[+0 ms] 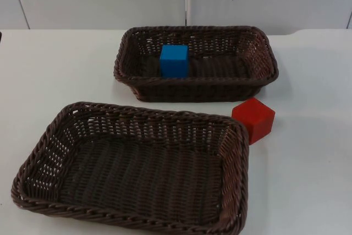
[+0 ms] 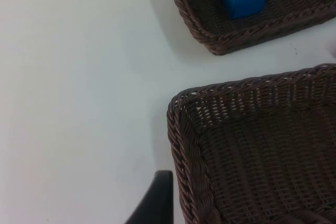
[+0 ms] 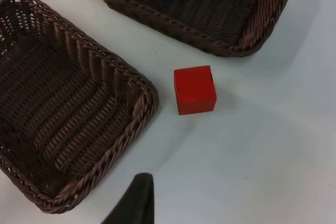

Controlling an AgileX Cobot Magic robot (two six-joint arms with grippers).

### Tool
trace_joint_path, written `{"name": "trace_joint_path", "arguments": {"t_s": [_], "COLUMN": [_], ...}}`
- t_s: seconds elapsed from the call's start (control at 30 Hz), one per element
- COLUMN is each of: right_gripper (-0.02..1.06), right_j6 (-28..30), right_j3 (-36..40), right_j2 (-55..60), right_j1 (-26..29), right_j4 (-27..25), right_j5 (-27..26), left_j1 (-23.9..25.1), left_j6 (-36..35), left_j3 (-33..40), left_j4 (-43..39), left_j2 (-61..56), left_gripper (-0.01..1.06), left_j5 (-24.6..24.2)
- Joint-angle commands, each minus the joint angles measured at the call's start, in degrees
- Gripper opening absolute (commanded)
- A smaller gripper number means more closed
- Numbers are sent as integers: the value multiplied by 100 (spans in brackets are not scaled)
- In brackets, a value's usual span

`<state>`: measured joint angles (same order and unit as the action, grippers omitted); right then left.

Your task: Pick up one cube with the left hand and place it into the upper basket. Pick up one cube with the right hand and place it into the lower basket.

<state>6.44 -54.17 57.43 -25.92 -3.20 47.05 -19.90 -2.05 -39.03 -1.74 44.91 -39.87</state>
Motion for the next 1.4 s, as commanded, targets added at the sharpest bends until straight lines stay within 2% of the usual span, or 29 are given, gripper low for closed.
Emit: {"name": "trace_joint_path", "arguments": {"t_s": [0.0, 0.17, 0.5, 0.63, 0.67, 0.8, 1.13, 1.27, 1.37], "right_gripper": [101, 101, 101, 101, 101, 101, 101, 101, 101], "right_j6": [102, 309, 374, 374, 374, 374, 347, 269, 111], "right_j3": [6, 6, 6, 6, 6, -5, -5, -18, -147], "right_j2": [53, 567, 1952, 2594, 2594, 3318, 4131, 4304, 4411], "right_j1": [-13, -13, -13, -13, -13, -13, -13, -13, -13], "right_j4": [3, -162, -318, -339, -339, -787, -1405, -1405, -1378], "right_j5": [63, -11, -833, -1447, -1447, -2264, -3251, -3440, -3338], "left_j1": [-4, -4, -4, -4, -4, -4, -4, -4, -4], "left_j6": [-42, -42, -42, -42, -42, -42, -42, -42, -42], "left_j3": [7, 7, 7, 7, 7, 7, 7, 7, 7], "left_j4": [-34, -34, -24, -1, -1, -1, -1, -1, -1], "left_j2": [-30, -30, -30, -30, -30, -30, -30, -30, -30], "left_gripper": [90, 90, 90, 90, 90, 90, 90, 90, 90], "left_j5": [15, 25, 14, 14, 14, 14, 14, 14, 14]}}
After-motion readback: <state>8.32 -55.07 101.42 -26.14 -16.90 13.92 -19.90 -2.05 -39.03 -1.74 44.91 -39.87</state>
